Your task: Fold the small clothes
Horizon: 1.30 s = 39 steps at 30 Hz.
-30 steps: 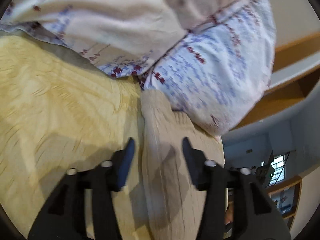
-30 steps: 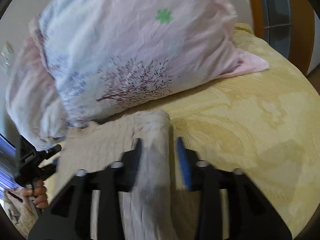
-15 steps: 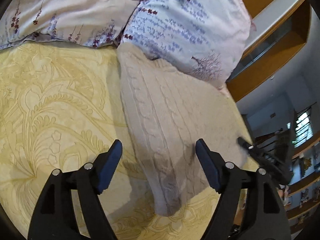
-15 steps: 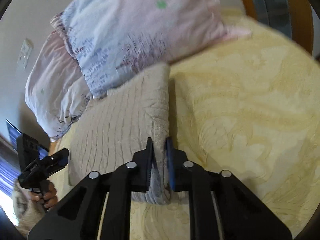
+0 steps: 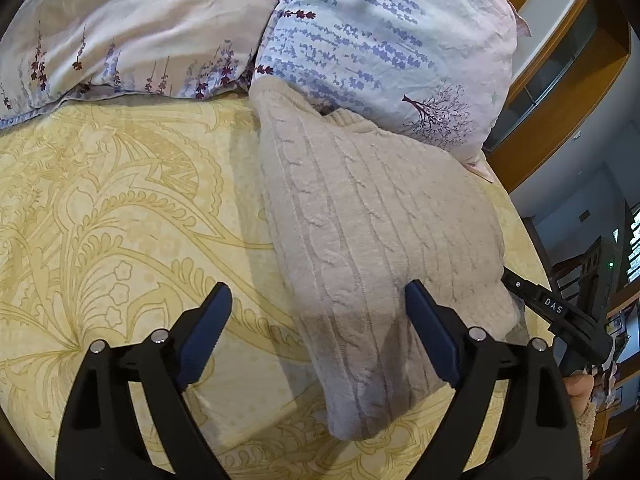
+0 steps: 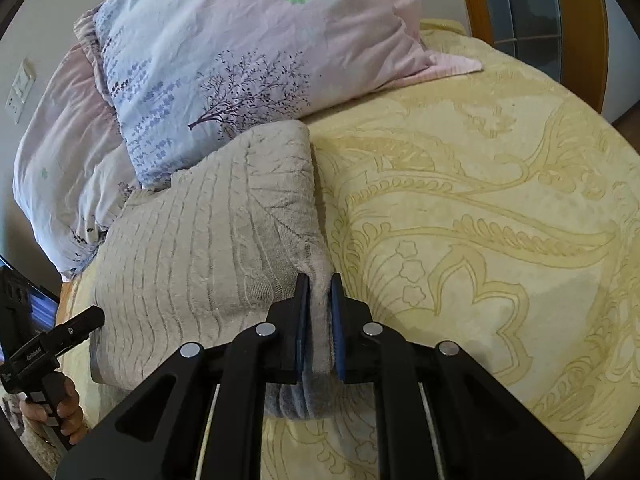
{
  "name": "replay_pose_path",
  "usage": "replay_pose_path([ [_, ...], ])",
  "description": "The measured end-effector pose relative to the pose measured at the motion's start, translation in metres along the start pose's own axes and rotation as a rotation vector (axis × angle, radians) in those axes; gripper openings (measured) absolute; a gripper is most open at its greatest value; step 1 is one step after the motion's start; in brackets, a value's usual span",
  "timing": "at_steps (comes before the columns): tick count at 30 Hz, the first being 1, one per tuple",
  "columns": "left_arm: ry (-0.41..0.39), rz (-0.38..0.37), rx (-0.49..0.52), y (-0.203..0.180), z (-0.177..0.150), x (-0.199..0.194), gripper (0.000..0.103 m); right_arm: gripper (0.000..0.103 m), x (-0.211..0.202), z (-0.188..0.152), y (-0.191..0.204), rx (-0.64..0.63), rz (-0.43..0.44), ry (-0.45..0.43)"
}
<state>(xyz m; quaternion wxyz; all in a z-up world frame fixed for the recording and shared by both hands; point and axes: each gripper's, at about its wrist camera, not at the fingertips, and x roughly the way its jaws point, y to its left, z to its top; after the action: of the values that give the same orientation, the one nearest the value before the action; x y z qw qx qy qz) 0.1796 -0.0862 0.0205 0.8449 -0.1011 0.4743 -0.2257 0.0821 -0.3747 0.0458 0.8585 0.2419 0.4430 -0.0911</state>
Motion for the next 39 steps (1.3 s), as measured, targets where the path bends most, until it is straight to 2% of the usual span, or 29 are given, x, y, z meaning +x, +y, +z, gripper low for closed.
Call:
replay_pose_path([
  [5, 0.005, 0.002, -0.002, -0.001, 0.000, 0.001, 0.089, 0.012, -0.003, 0.000, -0.005, 0.034, 0.027, 0.007],
  [7, 0.014, -0.005, -0.003, -0.001, 0.000, -0.001, 0.089, 0.023, -0.010, 0.004, -0.009, 0.069, 0.053, 0.012],
  [8, 0.020, -0.013, -0.007, 0.000, 0.001, -0.002, 0.089, 0.034, -0.014, 0.008, -0.011, 0.090, 0.070, 0.012],
  [9, 0.028, -0.037, -0.016, 0.001, 0.002, -0.003, 0.089, 0.050, -0.016, 0.010, -0.013, 0.105, 0.088, 0.008],
  [11, 0.037, -0.089, -0.038, 0.004, 0.007, -0.003, 0.089, 0.068, -0.021, 0.019, -0.018, 0.150, 0.148, -0.006],
  [12, 0.038, -0.108, -0.051, 0.005, 0.009, -0.003, 0.089, 0.070, -0.021, 0.024, -0.020, 0.164, 0.168, -0.003],
  [14, 0.041, -0.154, -0.092, 0.011, 0.017, -0.002, 0.089, 0.071, -0.014, 0.037, -0.020, 0.182, 0.200, 0.037],
  [21, 0.065, -0.216, -0.176, 0.020, 0.036, 0.011, 0.088, 0.071, 0.030, 0.064, -0.014, 0.190, 0.211, 0.185],
  [27, 0.120, -0.271, -0.228, 0.024, 0.041, 0.032, 0.087, 0.071, 0.048, 0.066, -0.013, 0.203, 0.292, 0.244],
  [33, 0.120, -0.329, -0.261, 0.025, 0.045, 0.041, 0.081, 0.070, 0.057, 0.061, -0.005, 0.177, 0.397, 0.277],
  [35, 0.116, -0.330, -0.263, 0.026, 0.046, 0.042, 0.078, 0.064, 0.060, 0.060, 0.000, 0.160, 0.417, 0.290],
  [37, 0.116, -0.341, -0.279, 0.028, 0.046, 0.044, 0.074, 0.063, 0.063, 0.057, 0.005, 0.151, 0.438, 0.289],
  [39, 0.121, -0.357, -0.297, 0.030, 0.045, 0.046, 0.069, 0.053, 0.064, 0.055, 0.006, 0.145, 0.444, 0.288],
])
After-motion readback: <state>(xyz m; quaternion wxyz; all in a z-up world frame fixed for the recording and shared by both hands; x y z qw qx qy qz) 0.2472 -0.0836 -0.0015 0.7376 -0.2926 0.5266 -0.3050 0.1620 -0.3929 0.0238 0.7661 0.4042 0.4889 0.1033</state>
